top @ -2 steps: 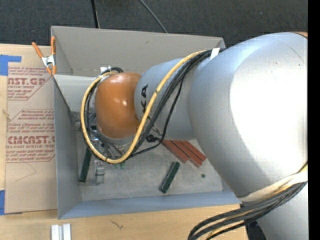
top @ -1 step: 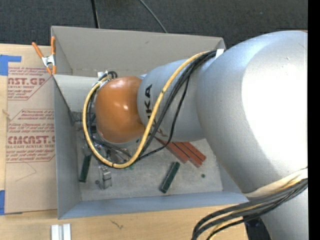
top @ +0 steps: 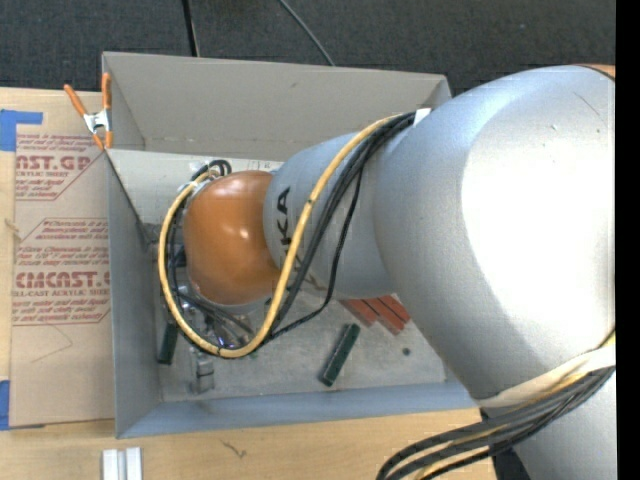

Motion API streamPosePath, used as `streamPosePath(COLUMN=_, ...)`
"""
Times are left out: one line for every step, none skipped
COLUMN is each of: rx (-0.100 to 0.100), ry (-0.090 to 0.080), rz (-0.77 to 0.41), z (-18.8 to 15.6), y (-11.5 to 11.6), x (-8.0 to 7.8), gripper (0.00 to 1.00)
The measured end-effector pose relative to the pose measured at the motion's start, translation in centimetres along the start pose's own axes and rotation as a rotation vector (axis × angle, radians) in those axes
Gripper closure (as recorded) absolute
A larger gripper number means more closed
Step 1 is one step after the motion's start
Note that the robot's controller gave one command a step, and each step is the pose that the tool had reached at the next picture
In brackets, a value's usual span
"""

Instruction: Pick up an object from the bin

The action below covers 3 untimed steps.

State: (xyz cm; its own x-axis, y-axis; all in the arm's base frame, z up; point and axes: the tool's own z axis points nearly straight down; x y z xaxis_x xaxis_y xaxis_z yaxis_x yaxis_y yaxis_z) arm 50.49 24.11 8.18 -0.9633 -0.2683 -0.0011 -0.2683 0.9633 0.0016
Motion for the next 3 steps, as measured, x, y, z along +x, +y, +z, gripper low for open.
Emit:
streamPosePath(rx=0.002, ry=-0.005, rz=-0.269, z=0.9, y=-1.5, x=-5.5, gripper=1.0)
streamPosePath(rx=0.002, ry=-0.005, rz=-0.269, z=0.9, y=-1.5, x=-5.5, gripper=1.0)
streamPosePath(rx=0.001, ry=0.003, rz=-0.259, z=-5.2, y=-2.3, x=-5.9, gripper=1.0)
